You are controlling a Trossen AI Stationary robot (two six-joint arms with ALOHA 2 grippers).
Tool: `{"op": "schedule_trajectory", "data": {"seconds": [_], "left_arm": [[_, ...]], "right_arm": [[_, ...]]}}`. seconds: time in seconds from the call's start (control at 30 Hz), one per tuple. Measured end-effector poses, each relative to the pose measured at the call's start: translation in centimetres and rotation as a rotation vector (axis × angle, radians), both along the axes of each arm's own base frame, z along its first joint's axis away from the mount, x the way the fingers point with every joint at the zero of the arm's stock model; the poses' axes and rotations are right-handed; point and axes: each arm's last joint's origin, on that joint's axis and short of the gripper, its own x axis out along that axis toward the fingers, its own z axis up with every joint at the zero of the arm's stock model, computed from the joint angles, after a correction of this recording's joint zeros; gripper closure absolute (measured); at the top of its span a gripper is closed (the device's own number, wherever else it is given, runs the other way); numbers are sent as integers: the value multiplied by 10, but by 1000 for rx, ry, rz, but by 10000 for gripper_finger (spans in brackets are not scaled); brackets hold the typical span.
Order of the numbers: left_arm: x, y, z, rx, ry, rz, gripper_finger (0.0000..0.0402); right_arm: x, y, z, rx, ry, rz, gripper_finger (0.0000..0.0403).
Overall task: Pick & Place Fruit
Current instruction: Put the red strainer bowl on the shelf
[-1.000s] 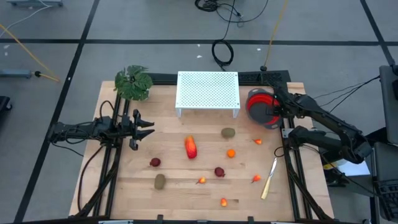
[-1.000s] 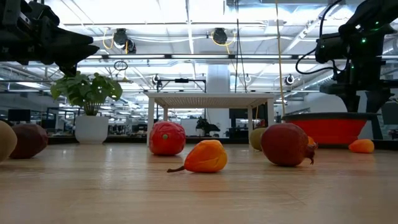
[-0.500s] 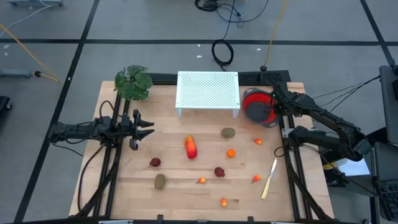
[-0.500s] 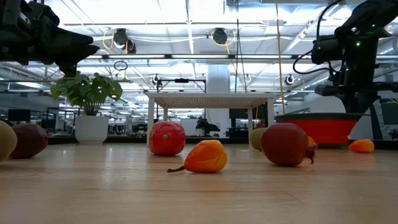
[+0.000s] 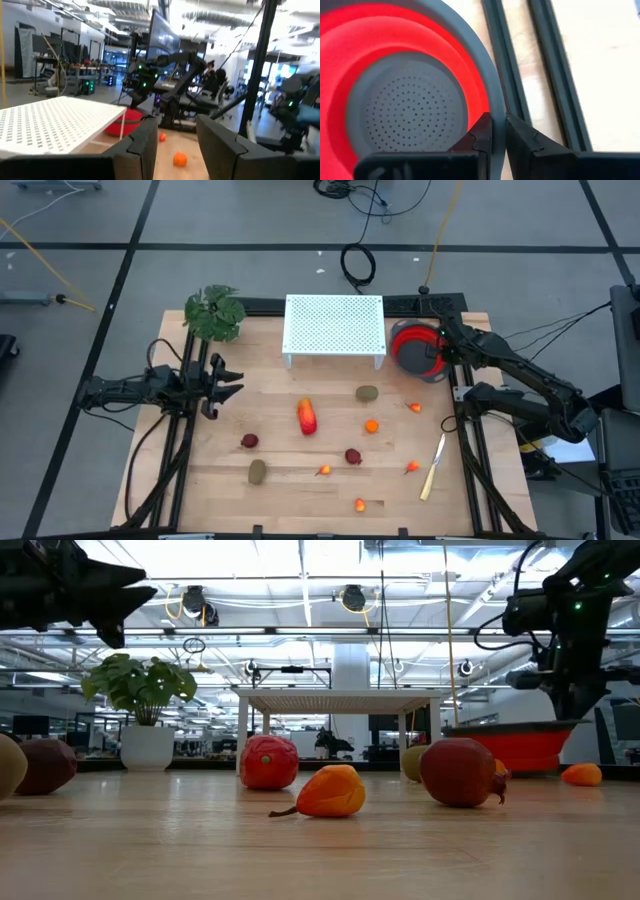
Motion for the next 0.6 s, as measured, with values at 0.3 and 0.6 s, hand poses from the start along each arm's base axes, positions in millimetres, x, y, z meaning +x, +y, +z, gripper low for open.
{"op": "schedule_trajectory", "data": {"seconds": [0.3,0.6], "left_arm": [[-4,0,11,-128,-129,-41,266],[-6,0,16,-128,-179,-43,266]], "right_arm": [[-10,11,15,-128,-90,-63,382],[-16,16,57,-383,-216,-100,391]]}}
